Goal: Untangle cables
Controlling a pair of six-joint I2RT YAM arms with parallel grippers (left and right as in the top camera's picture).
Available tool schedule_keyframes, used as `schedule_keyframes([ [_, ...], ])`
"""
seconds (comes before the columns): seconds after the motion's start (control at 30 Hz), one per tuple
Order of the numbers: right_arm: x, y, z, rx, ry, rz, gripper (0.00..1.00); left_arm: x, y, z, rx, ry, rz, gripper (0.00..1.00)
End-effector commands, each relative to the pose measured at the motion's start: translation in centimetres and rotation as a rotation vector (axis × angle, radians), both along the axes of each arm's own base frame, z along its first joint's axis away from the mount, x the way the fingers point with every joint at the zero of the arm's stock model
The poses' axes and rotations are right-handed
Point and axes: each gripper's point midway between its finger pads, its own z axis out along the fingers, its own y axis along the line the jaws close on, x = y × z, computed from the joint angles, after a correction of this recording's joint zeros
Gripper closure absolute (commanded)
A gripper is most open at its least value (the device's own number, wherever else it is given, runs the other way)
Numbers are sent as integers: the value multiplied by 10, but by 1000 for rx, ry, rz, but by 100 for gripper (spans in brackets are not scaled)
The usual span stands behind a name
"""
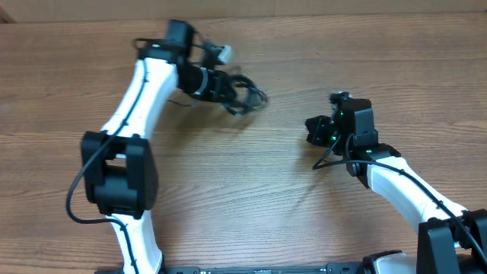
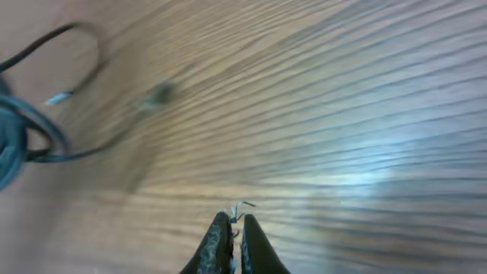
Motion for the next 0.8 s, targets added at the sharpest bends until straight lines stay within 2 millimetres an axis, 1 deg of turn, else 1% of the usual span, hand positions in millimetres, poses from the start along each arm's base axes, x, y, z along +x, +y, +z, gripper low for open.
schedule_keyframes([
  [0.0, 6, -7, 2, -11, -14, -64, 96, 0, -10, 12, -6, -2, 14, 96],
  [0.03, 6, -1, 5, 6, -29, -31, 92, -1, -11, 12, -6, -2, 11, 96],
  [0.07, 7, 7, 10, 25, -49, 10, 85, -2, -13, 12, -6, -1, 7, 96],
  [0.13, 6, 28, 23, 58, -115, 138, 70, -4, -16, 11, -6, 1, -2, 96],
  [0.17, 6, 37, 28, 60, -150, 192, 65, -6, -19, 12, -10, 3, -9, 96],
  [0.23, 7, 44, 32, 52, -178, 209, 60, -9, -26, 15, -41, 10, -26, 96],
  [0.43, 3, 59, 32, 22, -190, 219, 59, -18, -43, 31, -162, 22, -80, 96],
  [0.57, 1, 68, 35, 29, -206, 232, 59, -22, -49, 39, -221, 34, -101, 96],
  [0.67, 3, 71, 40, 65, -209, 210, 59, -25, -50, 39, -224, 44, -104, 96],
  [0.77, 6, 69, 42, 78, -205, 175, 59, -29, -52, 38, -221, 61, -109, 96],
])
